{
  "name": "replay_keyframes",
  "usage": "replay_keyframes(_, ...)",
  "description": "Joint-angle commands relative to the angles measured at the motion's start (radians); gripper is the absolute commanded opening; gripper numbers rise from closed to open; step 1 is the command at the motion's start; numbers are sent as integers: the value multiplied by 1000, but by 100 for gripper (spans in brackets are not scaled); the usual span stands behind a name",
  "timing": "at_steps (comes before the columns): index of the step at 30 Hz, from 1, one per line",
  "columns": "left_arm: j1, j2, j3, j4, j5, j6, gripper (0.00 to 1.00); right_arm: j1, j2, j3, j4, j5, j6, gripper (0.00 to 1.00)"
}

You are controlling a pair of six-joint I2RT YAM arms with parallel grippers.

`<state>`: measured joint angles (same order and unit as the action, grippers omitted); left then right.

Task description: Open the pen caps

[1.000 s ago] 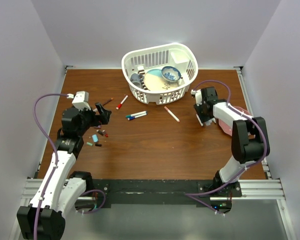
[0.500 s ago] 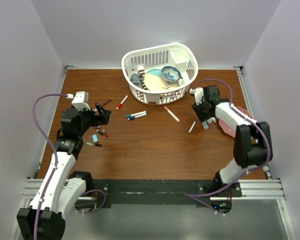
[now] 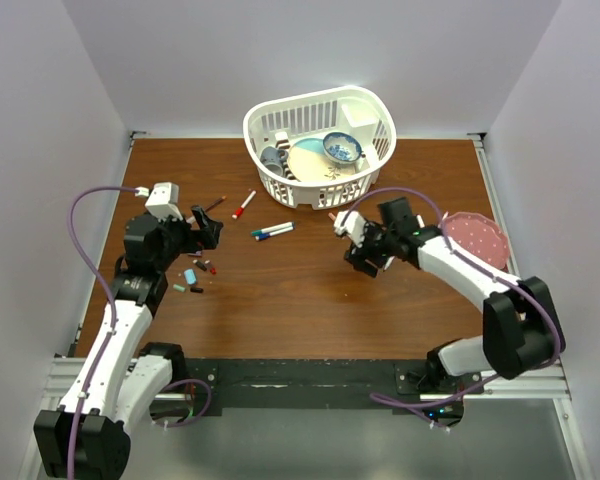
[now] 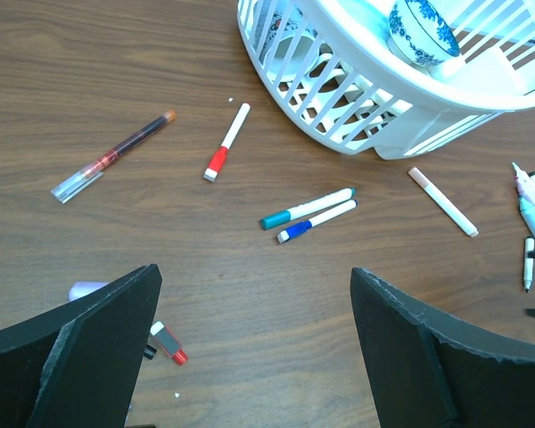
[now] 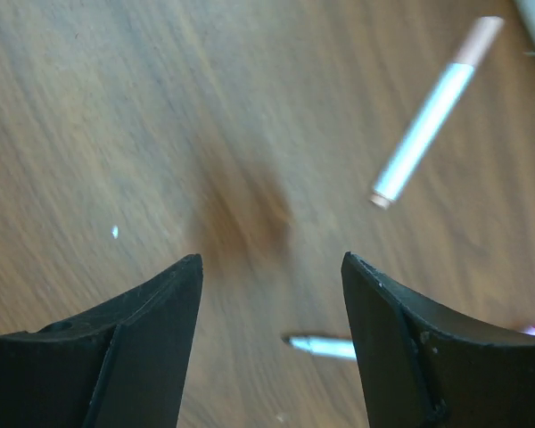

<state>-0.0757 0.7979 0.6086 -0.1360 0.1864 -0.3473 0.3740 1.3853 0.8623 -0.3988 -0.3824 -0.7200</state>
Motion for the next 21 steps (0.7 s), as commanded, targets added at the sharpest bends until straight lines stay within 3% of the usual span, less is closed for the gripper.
replay_keyframes(1,7,4,0,38,-5,24,93,74,110,29,259,281,125,69)
replay_keyframes(8,7,11,2,36,-11,25,93,106,291,125,313,402,205,73)
replay_keyframes(13,7,17,2,38,-10,25,93,108,349,158,310,405,226,71)
replay_keyframes(21,7,14,2,36,-10,27,93,106,448,228,219,386,235,45)
